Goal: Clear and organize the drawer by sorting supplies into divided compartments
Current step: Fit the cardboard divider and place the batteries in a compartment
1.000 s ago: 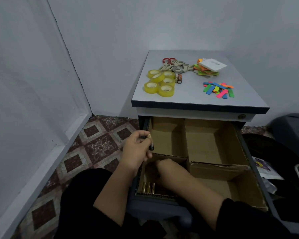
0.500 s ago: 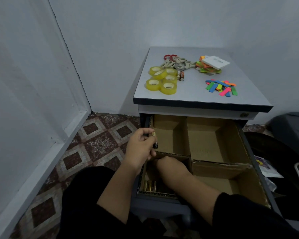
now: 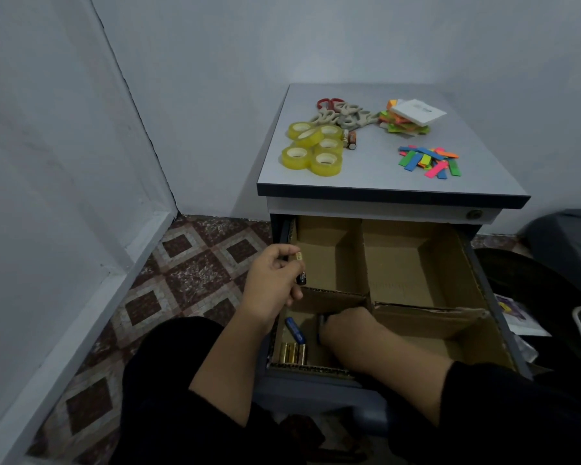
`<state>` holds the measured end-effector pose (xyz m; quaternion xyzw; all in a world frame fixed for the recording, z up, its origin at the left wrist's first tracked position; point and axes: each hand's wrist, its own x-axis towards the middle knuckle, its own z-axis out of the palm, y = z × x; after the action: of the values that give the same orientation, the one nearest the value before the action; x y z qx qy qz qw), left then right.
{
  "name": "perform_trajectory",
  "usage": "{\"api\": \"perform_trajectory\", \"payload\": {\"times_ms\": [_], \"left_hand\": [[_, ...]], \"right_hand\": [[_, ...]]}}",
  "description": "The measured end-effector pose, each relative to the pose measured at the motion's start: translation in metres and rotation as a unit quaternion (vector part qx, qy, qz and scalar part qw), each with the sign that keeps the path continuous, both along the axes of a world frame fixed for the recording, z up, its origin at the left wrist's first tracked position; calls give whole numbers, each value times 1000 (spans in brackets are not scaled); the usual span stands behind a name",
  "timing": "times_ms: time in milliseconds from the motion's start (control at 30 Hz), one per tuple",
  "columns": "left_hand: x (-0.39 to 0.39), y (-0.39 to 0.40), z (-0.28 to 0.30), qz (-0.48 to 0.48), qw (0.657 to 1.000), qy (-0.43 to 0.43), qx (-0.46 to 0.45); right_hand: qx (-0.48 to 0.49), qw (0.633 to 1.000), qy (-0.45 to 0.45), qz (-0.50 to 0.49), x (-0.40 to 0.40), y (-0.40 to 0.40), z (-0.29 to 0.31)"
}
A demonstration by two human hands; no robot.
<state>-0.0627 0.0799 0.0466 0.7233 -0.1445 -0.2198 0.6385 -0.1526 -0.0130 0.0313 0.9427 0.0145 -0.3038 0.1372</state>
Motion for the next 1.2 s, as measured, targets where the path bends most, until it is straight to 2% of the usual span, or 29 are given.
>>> {"api": "perform_trajectory", "payload": {"times_ms": [100, 167, 300, 400, 467, 533, 600, 733, 800, 967, 1133, 1200], "left_hand": [[1, 2, 1, 6, 1000, 10, 0], [2, 2, 3, -5, 1000, 23, 3], [0, 4, 5, -126, 990, 26, 49], [-10, 1, 3, -242, 966, 36, 89], [-17, -4, -5, -289, 947, 28, 139], [-24, -10, -14, -310, 930, 2, 197], [-32, -16, -21, -320, 917, -21, 237], [-42, -24, -27, -337, 887, -94, 300], [-42, -26, -26, -343, 877, -125, 312], [-44, -28, -25, -370, 854, -138, 340], [-47, -37, -25, -420, 798, -187, 389], [-48, -36, -28, -427, 802, -187, 375]], "right_hand": [[35, 999, -9, -17, 1, -2, 5], [102, 993, -14, -55, 0, -7, 13], [246, 949, -75, -183, -4, -33, 37], [309, 887, -206, -274, -13, -59, 44], [360, 818, -295, -338, -22, -72, 35], [414, 750, -327, -399, -29, -80, 22], [436, 717, -323, -436, -34, -83, 10], [443, 708, -332, -439, -34, -83, 2], [433, 715, -334, -435, -34, -84, 1], [405, 740, -326, -426, -34, -85, -1], [397, 748, -330, -417, -33, -86, -4], [395, 750, -328, -417, -33, -86, -5]]}}
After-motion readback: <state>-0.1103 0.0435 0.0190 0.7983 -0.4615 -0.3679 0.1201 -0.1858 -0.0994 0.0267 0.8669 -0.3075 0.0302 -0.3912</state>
